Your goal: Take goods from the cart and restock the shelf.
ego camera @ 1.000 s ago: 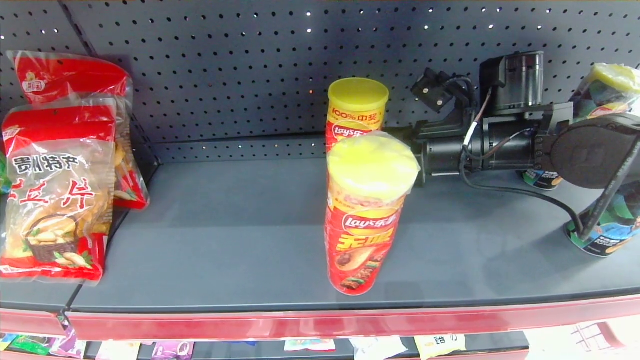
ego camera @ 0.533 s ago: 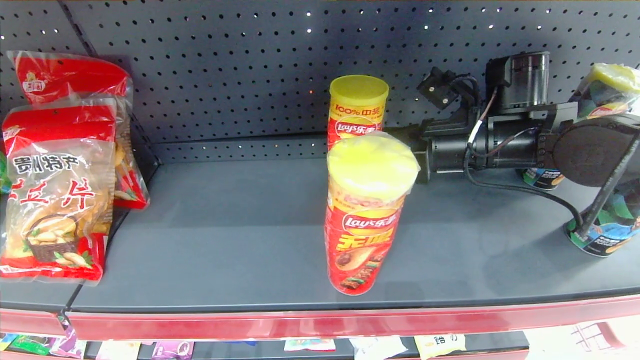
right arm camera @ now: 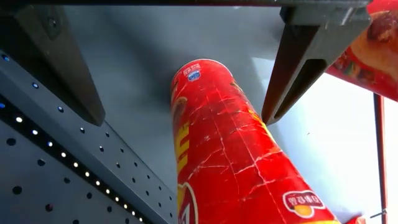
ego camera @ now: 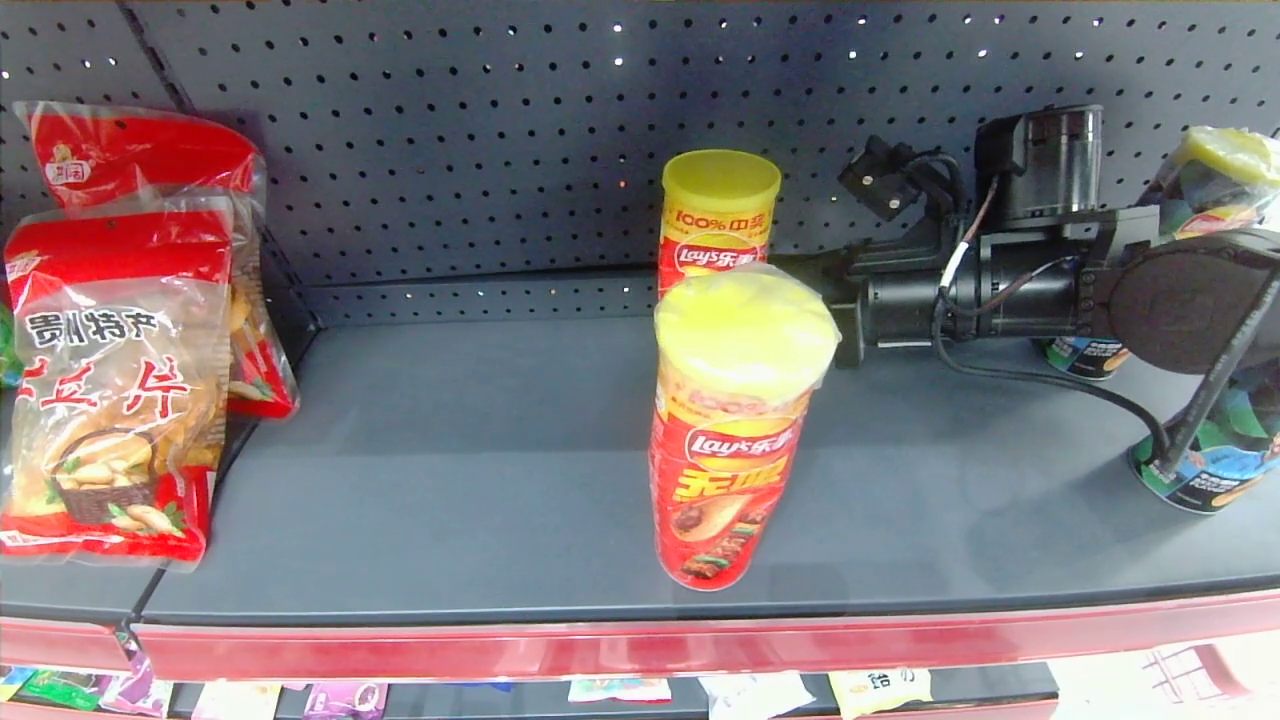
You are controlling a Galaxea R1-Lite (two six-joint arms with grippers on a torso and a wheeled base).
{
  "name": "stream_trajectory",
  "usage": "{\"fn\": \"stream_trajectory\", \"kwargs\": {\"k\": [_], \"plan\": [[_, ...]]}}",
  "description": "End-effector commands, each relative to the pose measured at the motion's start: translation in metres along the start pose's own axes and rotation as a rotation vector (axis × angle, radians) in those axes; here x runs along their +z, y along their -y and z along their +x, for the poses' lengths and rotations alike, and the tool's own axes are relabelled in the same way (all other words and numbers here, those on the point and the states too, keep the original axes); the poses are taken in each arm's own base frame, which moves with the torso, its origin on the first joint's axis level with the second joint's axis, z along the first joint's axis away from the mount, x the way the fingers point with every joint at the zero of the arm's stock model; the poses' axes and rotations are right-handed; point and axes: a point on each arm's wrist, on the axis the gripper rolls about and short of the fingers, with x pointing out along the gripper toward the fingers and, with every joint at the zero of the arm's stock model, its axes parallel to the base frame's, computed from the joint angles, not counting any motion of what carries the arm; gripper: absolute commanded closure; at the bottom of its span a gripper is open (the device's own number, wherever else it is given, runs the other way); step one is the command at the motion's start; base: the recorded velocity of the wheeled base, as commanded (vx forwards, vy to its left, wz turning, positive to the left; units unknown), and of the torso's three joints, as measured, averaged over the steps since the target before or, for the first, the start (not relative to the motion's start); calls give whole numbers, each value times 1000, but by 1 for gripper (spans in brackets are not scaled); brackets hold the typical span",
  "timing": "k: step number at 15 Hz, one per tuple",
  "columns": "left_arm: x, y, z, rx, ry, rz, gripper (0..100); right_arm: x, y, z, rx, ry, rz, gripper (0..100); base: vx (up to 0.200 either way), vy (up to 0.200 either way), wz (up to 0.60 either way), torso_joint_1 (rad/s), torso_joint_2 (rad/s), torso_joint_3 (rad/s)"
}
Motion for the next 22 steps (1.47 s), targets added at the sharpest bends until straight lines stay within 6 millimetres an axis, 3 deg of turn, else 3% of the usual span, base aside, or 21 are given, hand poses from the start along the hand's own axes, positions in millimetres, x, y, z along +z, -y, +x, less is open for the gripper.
{"fn": "stream_trajectory", "kwargs": {"k": [1,8,22], "plan": [[0,0,0,0,-1,0,0,2,-5,-4,4,3,-3,0,0,0,0,0,0,0],[0,0,0,0,-1,0,0,-5,-27,-34,9,-21,17,0,0,0,0,0,0,0],[0,0,0,0,-1,0,0,-9,-43,-39,42,-33,17,0,0,0,0,0,0,0]]}}
